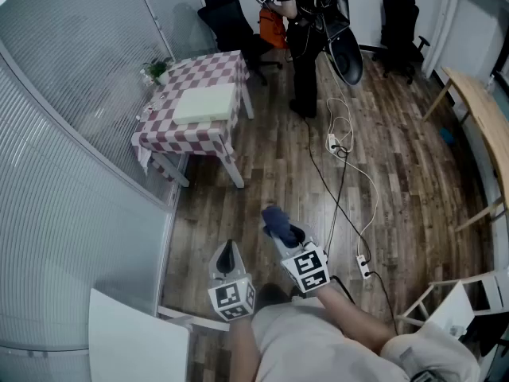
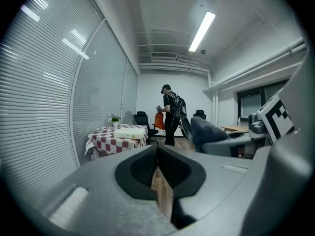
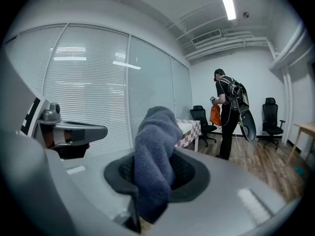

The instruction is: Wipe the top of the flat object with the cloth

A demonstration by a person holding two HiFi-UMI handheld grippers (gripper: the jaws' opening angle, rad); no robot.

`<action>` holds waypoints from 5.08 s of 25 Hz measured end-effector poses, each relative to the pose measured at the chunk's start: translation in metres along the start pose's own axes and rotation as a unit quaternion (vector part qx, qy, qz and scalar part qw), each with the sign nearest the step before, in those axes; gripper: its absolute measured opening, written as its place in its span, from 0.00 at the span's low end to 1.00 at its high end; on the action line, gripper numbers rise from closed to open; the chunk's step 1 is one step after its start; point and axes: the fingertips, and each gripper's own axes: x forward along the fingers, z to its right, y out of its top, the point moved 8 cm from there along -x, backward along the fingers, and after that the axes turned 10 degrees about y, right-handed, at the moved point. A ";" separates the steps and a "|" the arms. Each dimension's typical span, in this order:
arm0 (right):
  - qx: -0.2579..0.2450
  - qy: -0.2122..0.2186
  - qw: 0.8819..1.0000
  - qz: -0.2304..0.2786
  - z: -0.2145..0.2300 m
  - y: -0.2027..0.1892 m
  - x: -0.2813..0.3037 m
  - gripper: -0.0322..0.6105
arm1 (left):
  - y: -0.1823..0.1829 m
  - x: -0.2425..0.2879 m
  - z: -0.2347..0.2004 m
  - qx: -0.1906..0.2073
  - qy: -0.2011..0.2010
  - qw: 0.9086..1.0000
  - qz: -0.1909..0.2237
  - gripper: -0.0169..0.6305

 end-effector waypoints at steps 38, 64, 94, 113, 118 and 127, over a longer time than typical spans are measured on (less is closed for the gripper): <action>0.053 -0.047 0.997 0.041 0.210 0.127 0.147 0.23 | 0.102 0.221 -0.096 -0.047 0.084 0.993 0.061 0.04; 0.050 -0.063 0.996 0.047 0.239 0.188 0.350 0.23 | 0.148 0.433 -0.175 -0.049 -0.041 0.996 0.058 0.04; 0.079 -0.043 0.995 0.052 0.285 0.212 0.488 0.23 | 0.145 0.551 -0.221 -0.029 -0.031 0.999 0.018 0.04; 0.086 -0.013 0.996 0.038 0.369 0.257 0.613 0.23 | 0.150 0.706 -0.223 -0.036 -0.031 0.998 -0.042 0.04; 0.083 -0.007 0.996 0.037 0.392 0.271 0.649 0.23 | 0.139 0.747 -0.223 -0.034 -0.030 0.996 -0.071 0.04; 0.070 0.019 0.997 0.016 0.430 0.286 0.724 0.23 | 0.103 0.814 -0.222 -0.031 -0.033 0.990 -0.134 0.04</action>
